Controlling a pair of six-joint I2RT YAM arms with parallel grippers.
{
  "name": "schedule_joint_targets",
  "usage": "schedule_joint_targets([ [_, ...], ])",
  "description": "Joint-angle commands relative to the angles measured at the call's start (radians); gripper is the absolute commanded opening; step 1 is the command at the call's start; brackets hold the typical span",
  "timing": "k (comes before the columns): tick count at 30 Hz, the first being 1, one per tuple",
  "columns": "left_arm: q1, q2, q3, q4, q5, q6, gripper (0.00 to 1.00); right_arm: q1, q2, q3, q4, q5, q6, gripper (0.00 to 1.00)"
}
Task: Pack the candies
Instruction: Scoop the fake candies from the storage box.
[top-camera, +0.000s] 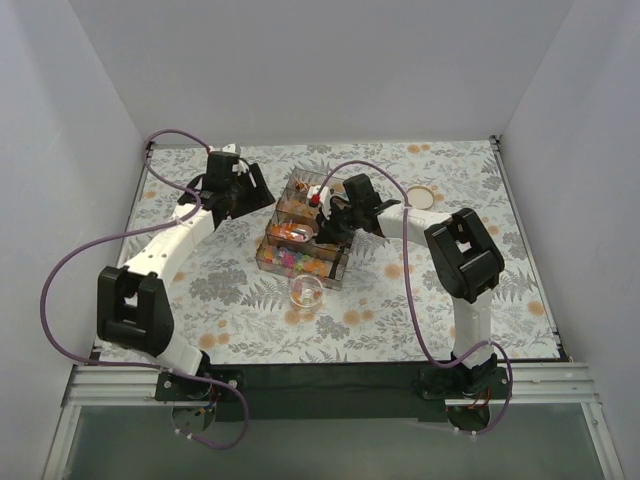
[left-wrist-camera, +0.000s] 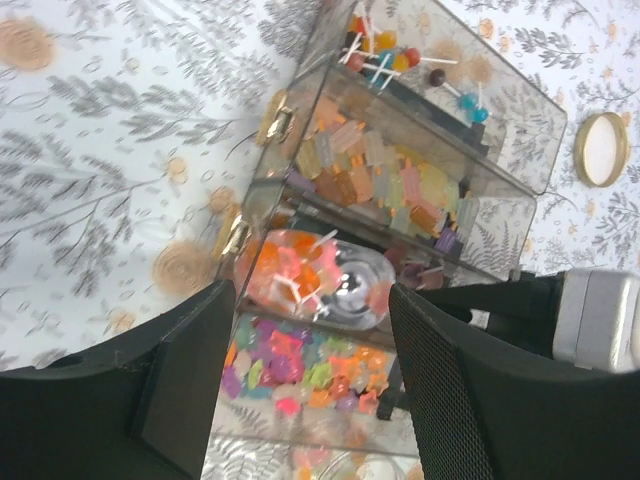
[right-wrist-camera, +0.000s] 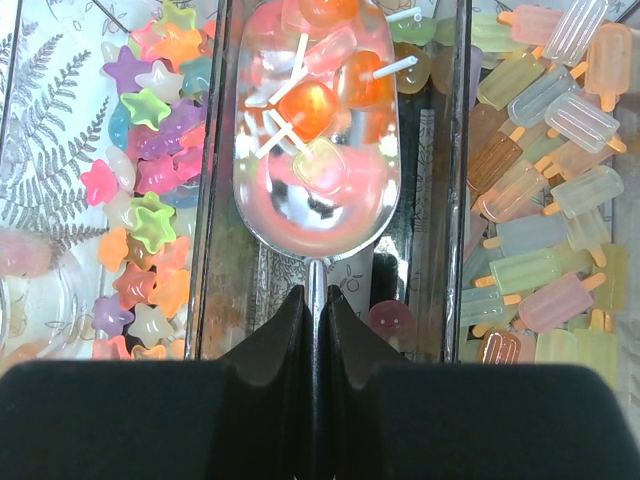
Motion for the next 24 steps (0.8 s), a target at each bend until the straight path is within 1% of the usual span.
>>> schedule_joint_targets([
  [1, 0.009, -0.141, -0.047, -0.039, -0.090, 0.021, 0.61, -0.002, -0.066, -0.034, 0.029, -0.055, -0.022, 0.01],
  [6, 0.010, -0.184, -0.073, -0.050, -0.119, 0.035, 0.61, -0.019, -0.118, -0.091, 0.027, -0.026, -0.043, 0.01],
  [17, 0.009, -0.222, -0.095, -0.059, -0.167, 0.072, 0.61, -0.022, -0.189, -0.123, 0.021, 0.005, -0.045, 0.01],
  [24, 0.010, -0.256, -0.099, -0.074, -0.139, 0.069, 0.61, -0.020, -0.257, -0.152, 0.013, 0.014, -0.036, 0.01],
])
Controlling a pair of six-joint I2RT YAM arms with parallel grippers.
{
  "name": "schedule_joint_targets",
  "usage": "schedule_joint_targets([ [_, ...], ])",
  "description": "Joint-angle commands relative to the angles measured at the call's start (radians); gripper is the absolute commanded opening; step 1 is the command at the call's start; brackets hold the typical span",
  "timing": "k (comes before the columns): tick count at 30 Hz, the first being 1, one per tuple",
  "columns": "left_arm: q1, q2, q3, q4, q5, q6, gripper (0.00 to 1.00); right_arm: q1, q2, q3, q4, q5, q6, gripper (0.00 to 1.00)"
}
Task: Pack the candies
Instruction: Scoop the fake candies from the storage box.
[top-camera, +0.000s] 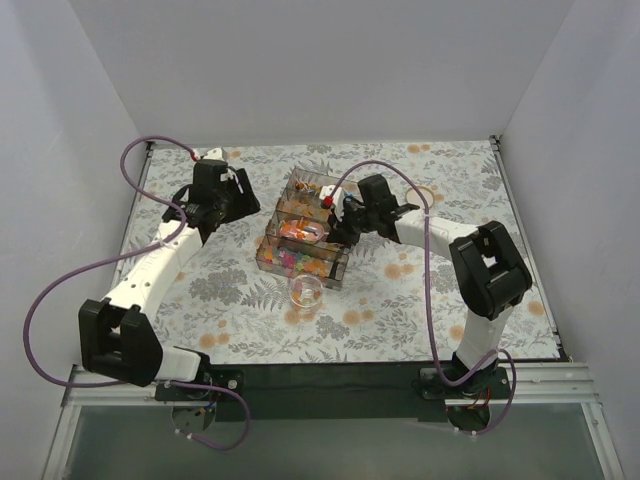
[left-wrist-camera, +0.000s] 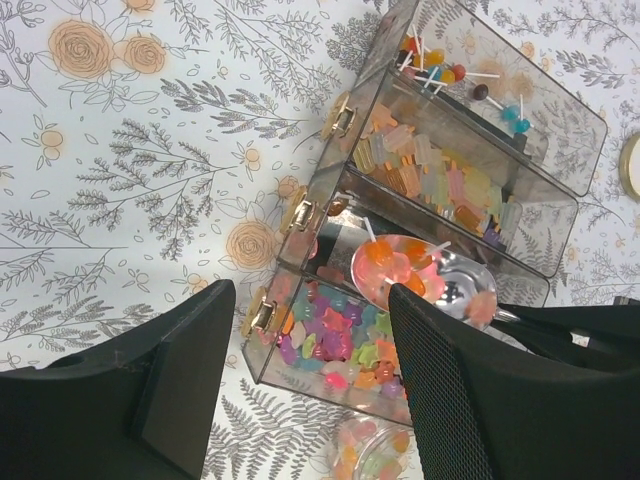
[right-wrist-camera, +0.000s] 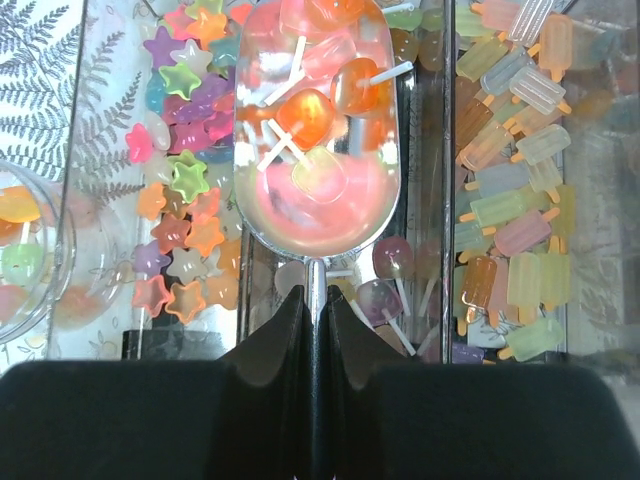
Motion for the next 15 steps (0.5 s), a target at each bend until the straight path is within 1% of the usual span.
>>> schedule_joint_targets([
  [1, 0.006, -0.068, -0.006, -0.015, -0.002, 0.017, 0.61, 0.004, -0.089, -0.015, 0.010, -0.011, -0.001, 0.01],
  [5, 0.006, -0.086, -0.016, -0.026, -0.003, 0.026, 0.61, 0.004, -0.148, -0.051, 0.007, 0.012, -0.004, 0.01],
  [6, 0.006, -0.091, -0.017, -0.028, -0.002, 0.026, 0.61, 0.004, -0.174, -0.059, -0.027, 0.015, -0.009, 0.01],
  [11, 0.005, -0.117, -0.031, -0.032, -0.002, 0.043, 0.61, 0.007, -0.273, -0.125, -0.079, 0.042, -0.018, 0.01],
  [15, 0.006, -0.131, -0.051, -0.029, 0.003, 0.052, 0.61, 0.025, -0.387, -0.177, -0.143, 0.084, -0.038, 0.01],
])
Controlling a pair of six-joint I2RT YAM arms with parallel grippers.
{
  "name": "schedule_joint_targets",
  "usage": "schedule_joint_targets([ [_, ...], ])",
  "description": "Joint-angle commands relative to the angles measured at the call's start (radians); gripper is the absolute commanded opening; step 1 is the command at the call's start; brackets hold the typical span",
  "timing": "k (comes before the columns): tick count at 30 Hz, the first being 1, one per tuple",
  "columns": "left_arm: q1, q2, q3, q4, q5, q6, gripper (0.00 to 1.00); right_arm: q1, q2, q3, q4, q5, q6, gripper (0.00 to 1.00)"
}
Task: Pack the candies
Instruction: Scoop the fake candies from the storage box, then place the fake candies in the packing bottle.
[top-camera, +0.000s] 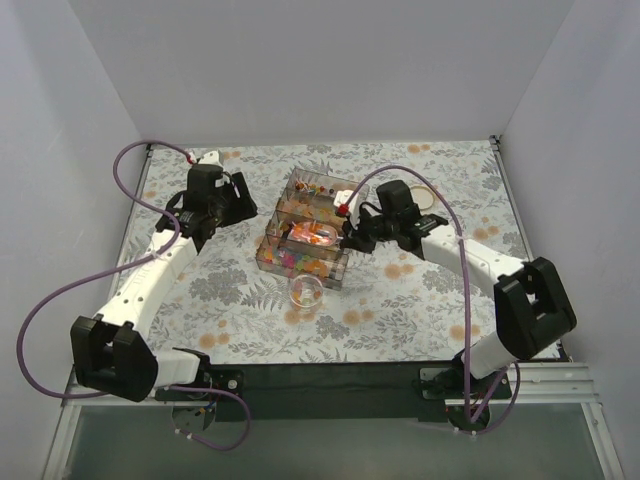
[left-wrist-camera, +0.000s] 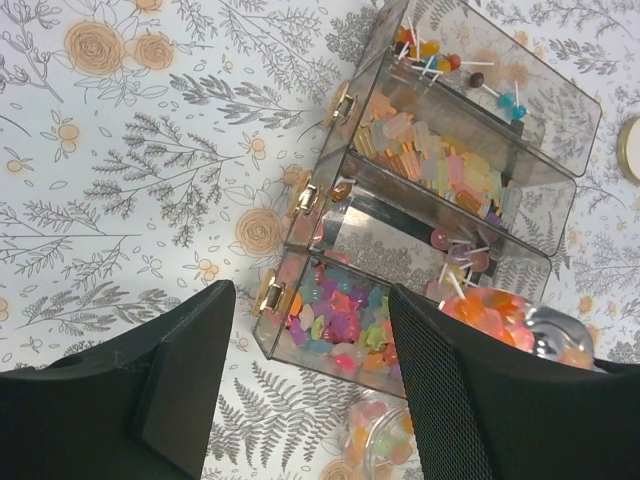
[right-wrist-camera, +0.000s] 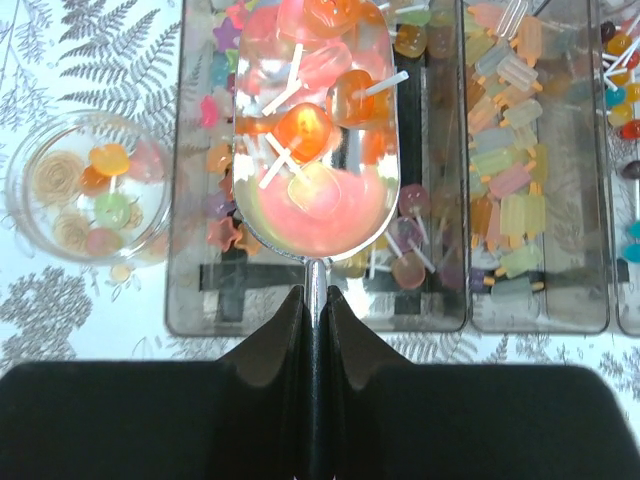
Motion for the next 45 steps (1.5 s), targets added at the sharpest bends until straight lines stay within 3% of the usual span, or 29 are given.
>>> schedule_joint_targets([
  [1, 0.005, -0.052, -0.024, -0.008, 0.001, 0.025, 0.61, 0.023, -0.110, -0.040, -0.064, 0.037, -0.033, 0.01],
  [10, 0.005, -0.067, -0.059, 0.004, 0.009, 0.025, 0.61, 0.104, -0.319, -0.177, -0.188, 0.081, -0.017, 0.01],
  [12, 0.006, -0.065, -0.069, 0.018, 0.012, 0.022, 0.61, 0.176, -0.369, -0.192, -0.269, 0.130, -0.016, 0.01],
  [15, 0.006, -0.059, -0.072, 0.021, 0.020, 0.020, 0.61, 0.208, -0.372, -0.188, -0.303, 0.156, -0.017, 0.01],
  [23, 0.006, -0.055, -0.079, 0.027, 0.035, 0.022, 0.62, 0.265, -0.310, -0.119, -0.452, 0.255, -0.057, 0.01],
  [45, 0.005, -0.055, -0.087, 0.024, 0.027, 0.038, 0.61, 0.465, -0.066, 0.262, -0.842, 0.650, -0.066, 0.01],
])
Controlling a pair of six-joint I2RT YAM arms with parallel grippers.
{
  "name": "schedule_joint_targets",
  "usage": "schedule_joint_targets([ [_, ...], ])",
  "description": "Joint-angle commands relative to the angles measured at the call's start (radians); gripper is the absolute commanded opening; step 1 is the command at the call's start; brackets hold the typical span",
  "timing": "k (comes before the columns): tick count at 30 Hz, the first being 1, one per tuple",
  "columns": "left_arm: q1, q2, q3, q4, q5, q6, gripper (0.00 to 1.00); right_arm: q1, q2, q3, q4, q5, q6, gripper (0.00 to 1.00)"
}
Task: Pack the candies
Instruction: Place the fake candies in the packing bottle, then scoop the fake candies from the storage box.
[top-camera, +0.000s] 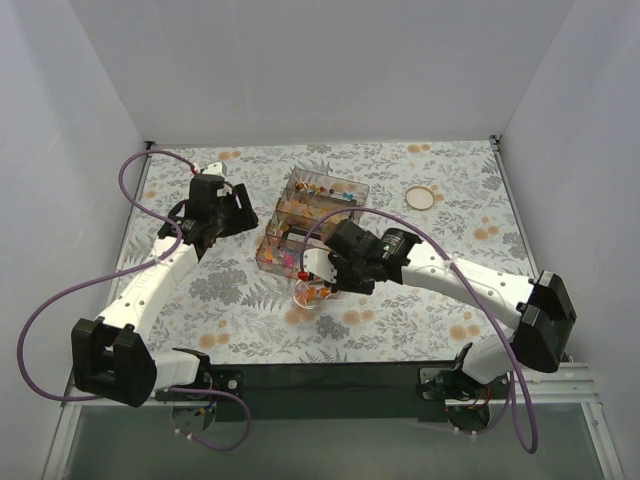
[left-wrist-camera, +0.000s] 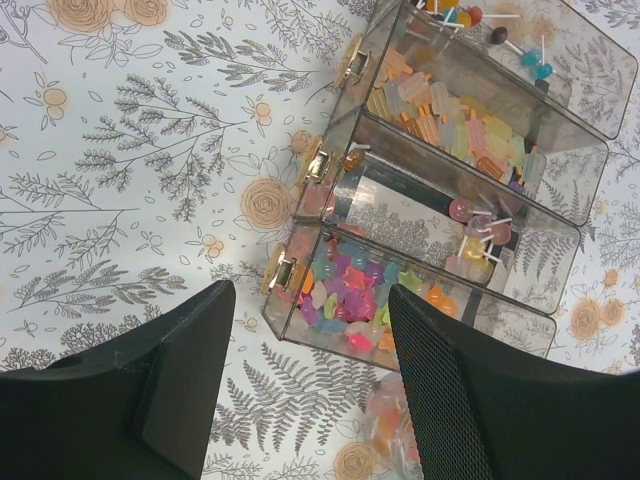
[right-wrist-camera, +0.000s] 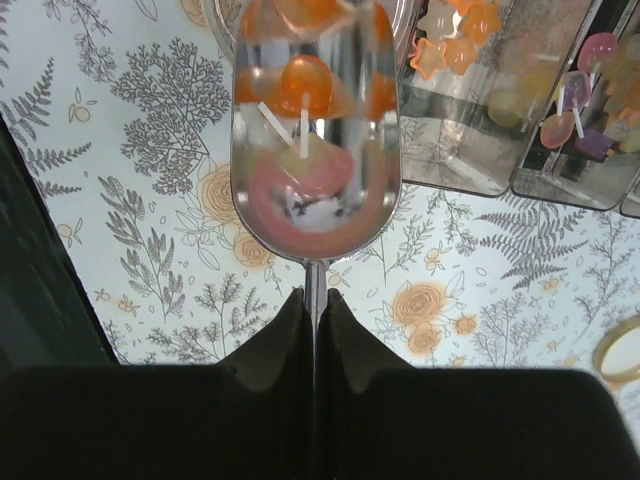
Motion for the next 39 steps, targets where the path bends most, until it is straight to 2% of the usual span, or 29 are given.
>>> schedule_joint_targets([
  [1, 0.005, -0.027, 0.004, 0.008, -0.005, 0.018, 0.62, 0.037, 0.028, 0.076, -0.128, 0.116, 0.001, 0.01],
  [6, 0.005, -0.015, 0.004, 0.008, -0.002, 0.018, 0.61, 0.078, 0.067, 0.131, -0.176, 0.219, 0.003, 0.01],
  [15, 0.005, -0.003, 0.005, 0.008, 0.003, 0.020, 0.61, 0.111, 0.090, 0.288, -0.249, 0.252, -0.025, 0.01],
  [23, 0.005, 0.008, 0.001, 0.009, 0.010, 0.020, 0.61, 0.109, 0.083, 0.252, -0.286, 0.285, -0.022, 0.01],
  [25, 0.005, 0.014, -0.002, 0.012, 0.023, 0.014, 0.61, 0.080, 0.086, 0.260, -0.243, 0.299, -0.017, 0.01],
  [28, 0.003, 0.045, 0.004, 0.017, 0.068, 0.000, 0.61, -0.027, 0.105, 0.306, -0.170, 0.236, -0.040, 0.01],
  [32, 0.005, 0.079, 0.011, 0.026, 0.108, -0.019, 0.61, -0.128, 0.178, 0.358, -0.107, 0.228, -0.120, 0.01],
  [39, 0.005, 0.135, 0.014, 0.018, 0.142, -0.025, 0.61, -0.202, 0.226, 0.334, 0.014, 0.227, -0.215, 0.01],
])
